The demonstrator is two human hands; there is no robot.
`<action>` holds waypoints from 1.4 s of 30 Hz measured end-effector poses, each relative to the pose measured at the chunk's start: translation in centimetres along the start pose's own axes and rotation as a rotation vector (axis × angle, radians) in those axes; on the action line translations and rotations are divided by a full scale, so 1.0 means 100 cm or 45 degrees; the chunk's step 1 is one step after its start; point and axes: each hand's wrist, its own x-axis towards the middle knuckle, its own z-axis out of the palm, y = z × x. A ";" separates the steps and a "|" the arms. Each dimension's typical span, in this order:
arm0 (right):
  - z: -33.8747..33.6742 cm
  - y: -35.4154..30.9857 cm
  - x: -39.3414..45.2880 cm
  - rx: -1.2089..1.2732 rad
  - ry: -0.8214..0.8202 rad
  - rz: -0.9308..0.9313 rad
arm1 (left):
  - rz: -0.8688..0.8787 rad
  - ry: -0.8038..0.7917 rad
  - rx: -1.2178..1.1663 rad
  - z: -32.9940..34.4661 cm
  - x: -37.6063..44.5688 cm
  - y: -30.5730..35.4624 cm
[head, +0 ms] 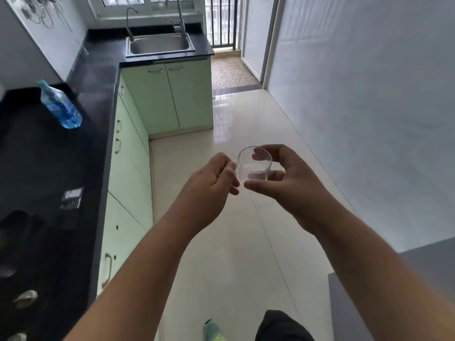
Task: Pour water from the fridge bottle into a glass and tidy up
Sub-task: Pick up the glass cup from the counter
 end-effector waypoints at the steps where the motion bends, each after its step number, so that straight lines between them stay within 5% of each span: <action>1: 0.001 0.000 0.013 0.014 -0.003 0.006 | -0.005 -0.003 0.004 -0.004 0.012 -0.002; 11: 0.003 0.013 0.199 0.087 -0.142 -0.010 | -0.120 0.085 0.085 -0.040 0.168 -0.030; 22: 0.024 -0.025 0.437 0.064 -0.552 -0.080 | -0.321 0.440 0.088 -0.106 0.331 -0.040; 42: 0.204 -0.073 0.755 -0.117 -0.768 -0.085 | -0.422 0.631 -0.116 -0.309 0.561 -0.180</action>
